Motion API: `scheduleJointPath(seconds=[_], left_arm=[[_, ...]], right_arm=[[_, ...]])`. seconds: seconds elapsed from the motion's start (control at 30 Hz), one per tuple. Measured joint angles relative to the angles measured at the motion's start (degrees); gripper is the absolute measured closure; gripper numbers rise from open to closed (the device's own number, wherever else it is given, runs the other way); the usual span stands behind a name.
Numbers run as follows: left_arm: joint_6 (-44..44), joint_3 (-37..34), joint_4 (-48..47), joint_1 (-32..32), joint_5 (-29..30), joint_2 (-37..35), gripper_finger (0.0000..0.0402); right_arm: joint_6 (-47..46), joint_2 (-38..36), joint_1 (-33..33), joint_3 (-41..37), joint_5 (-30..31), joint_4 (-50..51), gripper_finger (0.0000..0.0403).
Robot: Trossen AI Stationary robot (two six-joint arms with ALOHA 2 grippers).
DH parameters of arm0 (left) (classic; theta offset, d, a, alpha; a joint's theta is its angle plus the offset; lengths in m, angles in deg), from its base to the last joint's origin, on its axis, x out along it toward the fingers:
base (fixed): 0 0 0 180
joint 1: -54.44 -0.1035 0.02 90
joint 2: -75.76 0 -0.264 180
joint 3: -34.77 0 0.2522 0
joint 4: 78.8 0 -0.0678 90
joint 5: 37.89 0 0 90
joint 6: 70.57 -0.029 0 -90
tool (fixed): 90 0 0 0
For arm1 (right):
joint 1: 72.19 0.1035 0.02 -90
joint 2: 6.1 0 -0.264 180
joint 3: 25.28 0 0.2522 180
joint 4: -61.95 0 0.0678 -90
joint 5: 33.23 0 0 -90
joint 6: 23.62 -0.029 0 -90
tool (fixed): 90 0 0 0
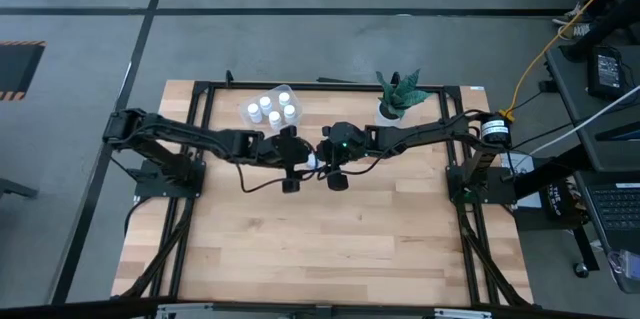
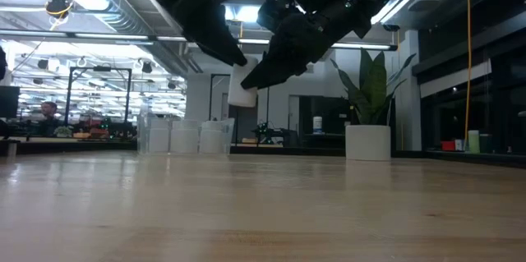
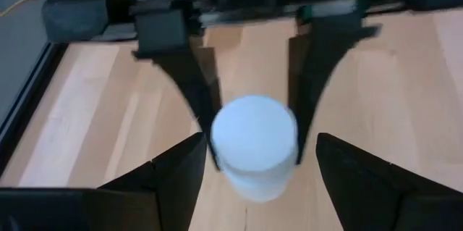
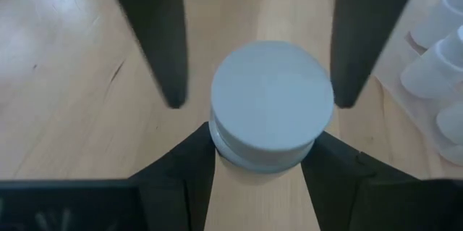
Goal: Pick and place pill bottles into a basket
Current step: Put the white pill bottle into the transparent container
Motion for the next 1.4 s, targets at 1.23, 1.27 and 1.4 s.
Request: scheduleJointPath(seconds=[1.23,1.27,1.4], left_arm=[[-2.9,0.0,2.9,-1.5,-1.4,1.9,0.0193],[-2.9,0.0,3.0,-1.5,-1.4,1.9,0.0199],[-2.9,0.0,3.0,-1.5,-1.6,1.8,0.0218]], right_arm=[[0.0,0.0,0.3,0.0,0.1,0.0,0.0230],[0.0,0.0,0.3,0.0,0.1,0.0,0.0230],[0.2,0.0,0.3,0.0,0.1,0.1,0.0230]])
